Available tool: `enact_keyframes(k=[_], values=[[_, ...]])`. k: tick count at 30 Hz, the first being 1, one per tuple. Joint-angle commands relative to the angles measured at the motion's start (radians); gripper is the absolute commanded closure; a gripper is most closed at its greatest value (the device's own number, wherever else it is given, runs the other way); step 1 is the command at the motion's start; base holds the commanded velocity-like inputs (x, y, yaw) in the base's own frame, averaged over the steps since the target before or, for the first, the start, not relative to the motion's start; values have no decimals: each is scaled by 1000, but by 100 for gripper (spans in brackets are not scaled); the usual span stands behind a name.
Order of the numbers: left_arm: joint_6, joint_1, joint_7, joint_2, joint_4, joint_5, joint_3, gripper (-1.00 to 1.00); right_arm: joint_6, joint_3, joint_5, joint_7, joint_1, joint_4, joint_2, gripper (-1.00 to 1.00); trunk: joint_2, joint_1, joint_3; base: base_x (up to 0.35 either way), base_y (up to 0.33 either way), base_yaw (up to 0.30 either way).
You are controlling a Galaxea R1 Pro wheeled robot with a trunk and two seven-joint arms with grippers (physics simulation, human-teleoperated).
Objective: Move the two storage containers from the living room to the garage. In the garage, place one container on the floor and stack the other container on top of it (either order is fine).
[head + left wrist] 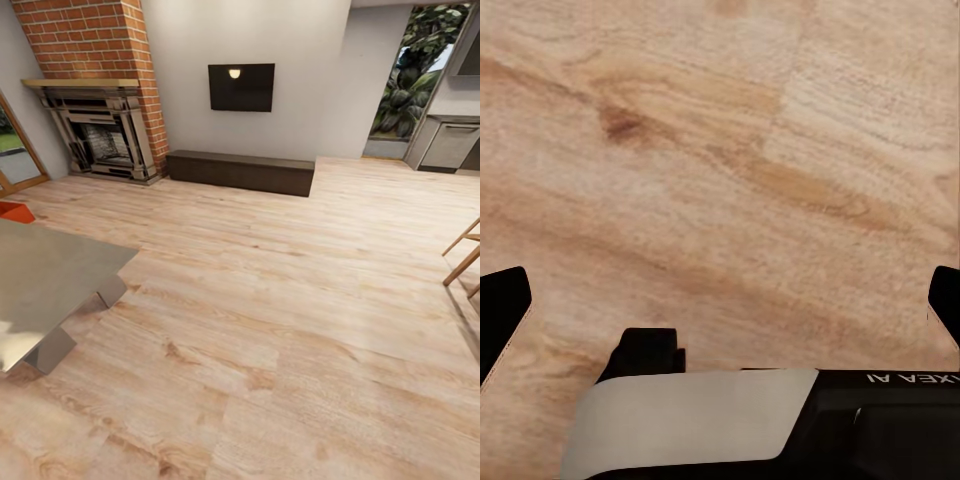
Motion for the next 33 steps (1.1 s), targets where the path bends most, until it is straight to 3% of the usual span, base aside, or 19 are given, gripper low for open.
enact_keyframes(k=[1,33], values=[[-4,-1,5,0,1,9,-8,-100,-3,4,-1,3,-1,2,0,-100,0,1,-1,344,0,0],[-4,-1,5,0,1,9,-8,-100,-3,4,-7,3,-1,20,5,-100,0,1,-1,344,0,0]])
